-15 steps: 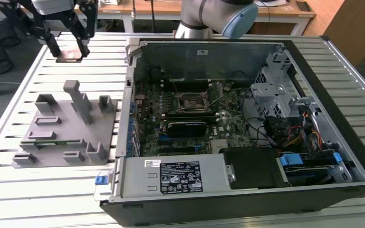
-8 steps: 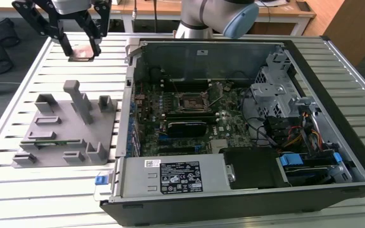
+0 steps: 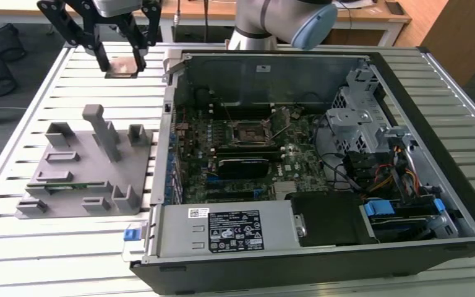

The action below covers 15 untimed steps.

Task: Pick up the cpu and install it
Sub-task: 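Pick up the cpu and move it towards the insertion slot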

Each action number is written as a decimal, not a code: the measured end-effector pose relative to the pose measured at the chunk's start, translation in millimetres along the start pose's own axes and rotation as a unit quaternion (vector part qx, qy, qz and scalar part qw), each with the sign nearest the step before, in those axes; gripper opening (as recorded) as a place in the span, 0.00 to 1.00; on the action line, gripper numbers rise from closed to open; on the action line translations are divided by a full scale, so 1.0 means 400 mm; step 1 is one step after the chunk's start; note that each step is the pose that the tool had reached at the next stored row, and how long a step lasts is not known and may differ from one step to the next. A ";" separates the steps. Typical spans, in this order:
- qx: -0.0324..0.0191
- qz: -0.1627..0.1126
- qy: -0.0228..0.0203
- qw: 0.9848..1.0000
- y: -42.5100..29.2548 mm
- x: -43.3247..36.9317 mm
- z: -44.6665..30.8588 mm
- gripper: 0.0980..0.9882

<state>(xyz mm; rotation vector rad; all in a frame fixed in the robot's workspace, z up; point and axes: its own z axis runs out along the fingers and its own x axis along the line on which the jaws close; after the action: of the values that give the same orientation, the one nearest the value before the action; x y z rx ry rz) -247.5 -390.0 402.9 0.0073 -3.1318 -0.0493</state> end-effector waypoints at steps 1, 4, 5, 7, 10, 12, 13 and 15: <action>0.000 0.000 0.000 1.000 0.001 -0.006 0.000 0.50; 0.000 -0.001 0.000 1.000 0.003 -0.020 0.000 0.50; 0.000 -0.001 0.000 1.000 0.003 -0.025 0.000 0.50; 0.000 -0.001 0.000 1.000 0.004 -0.036 0.000 0.50; 0.000 -0.002 0.000 1.000 0.008 -0.085 0.000 0.50; 0.000 -0.002 0.000 1.000 0.008 -0.097 0.000 0.50; 0.000 -0.002 0.000 1.000 0.009 -0.104 0.000 0.50; 0.000 -0.003 0.000 1.000 0.009 -0.122 0.000 0.50</action>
<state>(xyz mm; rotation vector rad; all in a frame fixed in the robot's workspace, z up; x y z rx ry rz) -198.8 -386.3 402.6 0.0153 -3.1316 -0.0494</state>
